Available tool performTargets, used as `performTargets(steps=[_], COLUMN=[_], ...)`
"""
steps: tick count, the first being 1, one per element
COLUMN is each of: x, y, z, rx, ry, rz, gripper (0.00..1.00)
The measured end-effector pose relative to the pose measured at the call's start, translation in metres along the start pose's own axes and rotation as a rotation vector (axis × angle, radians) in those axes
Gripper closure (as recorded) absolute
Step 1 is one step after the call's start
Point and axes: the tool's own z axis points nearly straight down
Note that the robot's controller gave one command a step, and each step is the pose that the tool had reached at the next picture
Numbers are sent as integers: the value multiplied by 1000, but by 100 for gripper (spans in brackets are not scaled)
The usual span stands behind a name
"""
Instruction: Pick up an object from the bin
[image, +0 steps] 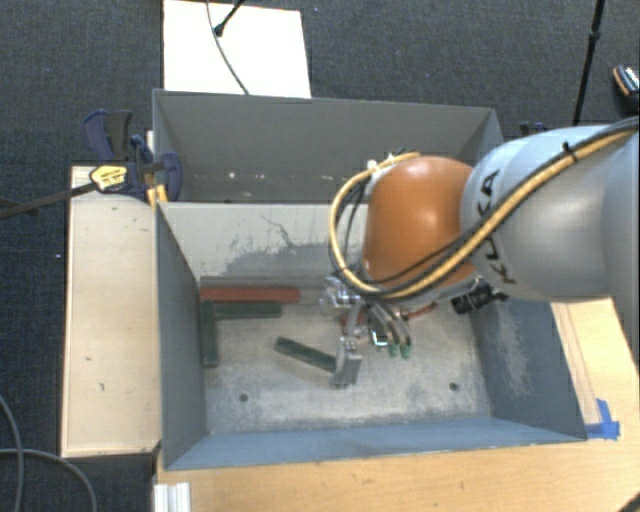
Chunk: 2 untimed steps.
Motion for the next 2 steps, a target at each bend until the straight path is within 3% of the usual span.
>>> performTargets(steps=[1,2], x=[-28,-29], y=[-1,-1], z=[97,92], rx=[1,-1], ry=[-2,-7], rz=[-89,-83], gripper=[0,100])
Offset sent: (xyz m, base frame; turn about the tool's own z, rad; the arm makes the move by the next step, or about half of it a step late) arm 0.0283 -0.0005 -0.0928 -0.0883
